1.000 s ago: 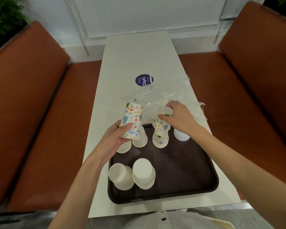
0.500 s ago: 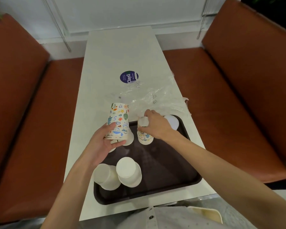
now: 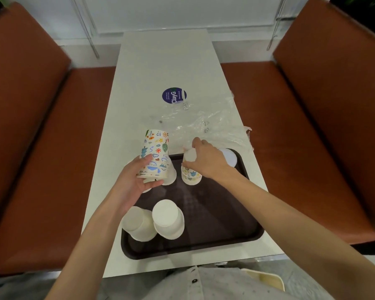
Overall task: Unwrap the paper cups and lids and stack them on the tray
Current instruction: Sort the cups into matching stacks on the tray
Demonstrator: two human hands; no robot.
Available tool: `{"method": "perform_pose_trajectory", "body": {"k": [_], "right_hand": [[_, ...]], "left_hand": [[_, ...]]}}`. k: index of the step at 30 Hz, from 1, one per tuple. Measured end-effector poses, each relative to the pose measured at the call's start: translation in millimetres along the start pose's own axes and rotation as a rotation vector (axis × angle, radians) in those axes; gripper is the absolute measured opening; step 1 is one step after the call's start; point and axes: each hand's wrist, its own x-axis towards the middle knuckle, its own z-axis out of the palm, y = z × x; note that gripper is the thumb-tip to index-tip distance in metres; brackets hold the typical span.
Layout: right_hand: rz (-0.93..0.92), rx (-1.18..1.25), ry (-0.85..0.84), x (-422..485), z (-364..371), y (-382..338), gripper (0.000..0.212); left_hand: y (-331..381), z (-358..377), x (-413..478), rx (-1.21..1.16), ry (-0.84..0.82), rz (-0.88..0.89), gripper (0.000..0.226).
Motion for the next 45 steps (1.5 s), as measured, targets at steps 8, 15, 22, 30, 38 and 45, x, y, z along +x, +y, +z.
{"method": "perform_pose_trajectory", "body": {"k": [8, 15, 22, 30, 38, 45], "right_hand": [[0.01, -0.227, -0.031, 6.2, 5.5, -8.8, 0.072], [0.006, -0.242, -0.08, 1.4, 16.1, -7.3, 0.075], [0.052, -0.098, -0.027, -4.0, -1.1, -8.5, 0.082], [-0.042, 0.74, -0.135, -19.7, -54.1, -36.3, 0.044], [-0.026, 0.903, -0.18, -17.0, -58.4, -37.3, 0.021], [-0.051, 1.067, -0.248, -18.4, -68.6, -30.1, 0.027]], "left_hand": [[0.0, 2.0, -2.6, 0.0, 0.011, -0.002, 0.043], [-3.7, -2.2, -5.5, 0.012, 0.021, -0.017, 0.049], [-5.7, -1.3, -4.5, 0.026, -0.018, -0.023, 0.053], [-9.7, 18.7, 1.9, 0.273, -0.044, -0.011, 0.025], [-9.0, 21.1, 10.7, 0.449, -0.043, 0.024, 0.044], [-6.0, 9.1, 7.8, 0.491, -0.112, -0.063, 0.042]]}}
